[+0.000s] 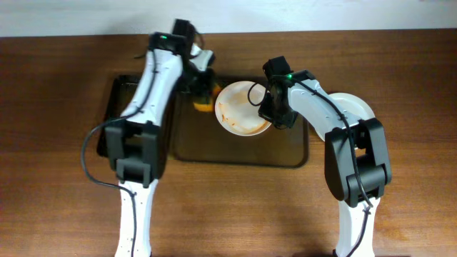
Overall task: Clean dirty plates on tray and stack at the side
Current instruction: 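Lower the sponge onto the held plate and wipe the sauce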
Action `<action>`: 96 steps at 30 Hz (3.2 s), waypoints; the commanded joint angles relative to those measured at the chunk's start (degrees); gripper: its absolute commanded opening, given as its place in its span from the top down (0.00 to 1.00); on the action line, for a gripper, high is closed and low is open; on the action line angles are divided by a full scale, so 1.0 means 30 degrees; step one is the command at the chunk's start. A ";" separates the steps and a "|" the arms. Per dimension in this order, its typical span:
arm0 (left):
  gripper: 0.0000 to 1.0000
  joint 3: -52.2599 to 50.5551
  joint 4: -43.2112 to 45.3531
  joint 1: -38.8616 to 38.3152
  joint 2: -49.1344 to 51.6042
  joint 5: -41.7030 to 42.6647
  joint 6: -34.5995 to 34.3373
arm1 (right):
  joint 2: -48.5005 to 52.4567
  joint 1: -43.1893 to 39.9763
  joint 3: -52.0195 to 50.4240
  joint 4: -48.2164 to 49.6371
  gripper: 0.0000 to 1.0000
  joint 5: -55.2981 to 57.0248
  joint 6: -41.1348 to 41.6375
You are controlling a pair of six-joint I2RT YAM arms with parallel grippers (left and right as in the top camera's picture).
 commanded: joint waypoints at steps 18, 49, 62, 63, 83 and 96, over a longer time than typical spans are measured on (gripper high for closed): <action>1.00 -0.1785 0.3504 -0.3271 0.3031 0.1137 -0.1953 | 0.0393 -0.3147 -0.0430 0.1049 0.96 -0.6550 -0.5209; 1.00 -0.0612 0.2856 -0.3206 -0.0423 -0.7206 -0.1027 | 0.0393 -0.3126 -0.0430 0.0663 0.96 -0.6528 -0.5260; 1.00 -0.6659 0.7380 -0.3453 -0.0423 0.2215 0.0816 | 0.0393 -0.3126 -0.0430 0.0583 0.96 -0.6528 -0.5268; 1.00 -0.7125 0.8269 -0.3453 -0.0423 0.2215 0.1253 | 0.0393 -0.3126 -0.0430 0.0590 0.96 -0.6521 -0.5268; 1.00 -0.9974 1.5205 -0.3446 -0.0423 -0.9763 0.8867 | 0.0393 -0.3126 -0.0430 0.0583 0.96 -0.6521 -0.5268; 1.00 -0.9020 1.1555 -0.3519 -0.2776 -1.6597 -0.2914 | 0.0393 -0.3126 -0.0430 0.0568 0.96 -0.6521 -0.5268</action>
